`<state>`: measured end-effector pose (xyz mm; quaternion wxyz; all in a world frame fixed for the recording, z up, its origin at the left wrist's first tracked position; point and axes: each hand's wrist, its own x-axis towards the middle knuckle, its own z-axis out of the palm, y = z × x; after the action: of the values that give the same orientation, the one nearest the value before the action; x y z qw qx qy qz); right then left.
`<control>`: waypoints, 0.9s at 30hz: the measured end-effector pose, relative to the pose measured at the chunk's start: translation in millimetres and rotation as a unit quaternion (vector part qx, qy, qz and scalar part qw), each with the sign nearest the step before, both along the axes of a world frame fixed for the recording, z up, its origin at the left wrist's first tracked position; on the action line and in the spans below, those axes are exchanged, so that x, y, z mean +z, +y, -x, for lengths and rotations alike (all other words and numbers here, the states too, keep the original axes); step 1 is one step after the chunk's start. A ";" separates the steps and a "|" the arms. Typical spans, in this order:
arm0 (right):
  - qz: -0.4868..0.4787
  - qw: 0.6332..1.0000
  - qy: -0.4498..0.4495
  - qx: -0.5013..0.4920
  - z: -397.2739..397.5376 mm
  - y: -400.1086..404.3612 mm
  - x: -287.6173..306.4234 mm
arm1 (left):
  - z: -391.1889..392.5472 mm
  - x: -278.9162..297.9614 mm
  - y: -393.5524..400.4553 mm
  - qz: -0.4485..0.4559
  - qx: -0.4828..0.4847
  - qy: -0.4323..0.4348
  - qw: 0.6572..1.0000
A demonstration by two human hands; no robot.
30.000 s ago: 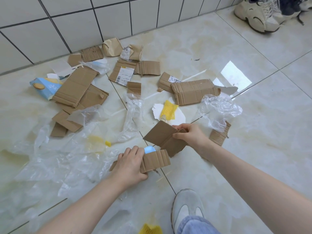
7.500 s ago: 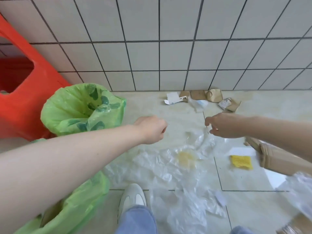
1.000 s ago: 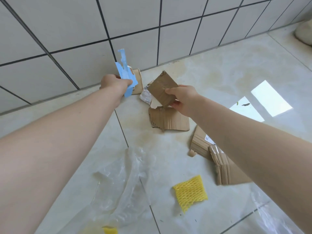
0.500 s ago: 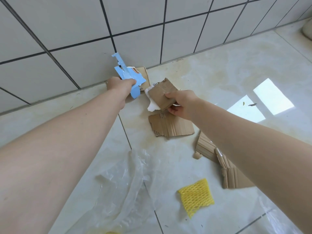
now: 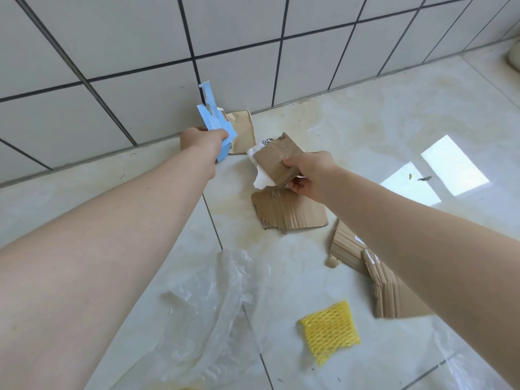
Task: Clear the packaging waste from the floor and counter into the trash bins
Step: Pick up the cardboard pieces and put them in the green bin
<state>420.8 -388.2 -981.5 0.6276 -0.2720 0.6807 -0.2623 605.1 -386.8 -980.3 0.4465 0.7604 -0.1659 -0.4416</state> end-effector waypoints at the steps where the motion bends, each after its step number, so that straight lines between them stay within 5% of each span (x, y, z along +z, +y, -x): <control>1: 0.000 1.000 0.014 0.001 0.0 -0.3 -1.6 | 2.7 -0.1 -1.0 -0.002 -0.009 -0.017 1.000; 5: 0.000 0.999 0.052 -0.009 1.0 0.4 -9.6 | 9.5 -8.4 -10.8 -0.013 -0.039 -0.078 0.996; 20: 0.005 0.997 0.062 -0.041 2.5 0.8 -12.7 | 23.8 -5.3 -33.1 -0.028 -0.146 -0.089 0.985; 27: 0.011 0.998 0.051 -0.019 1.5 4.7 -5.7 | 14.1 -0.4 -11.9 0.019 -0.084 -0.103 0.991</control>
<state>419.3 -383.5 -987.2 0.5839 -0.2791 0.7142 -0.2668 591.0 -398.7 -980.7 0.4027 0.7765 -0.2828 -0.3935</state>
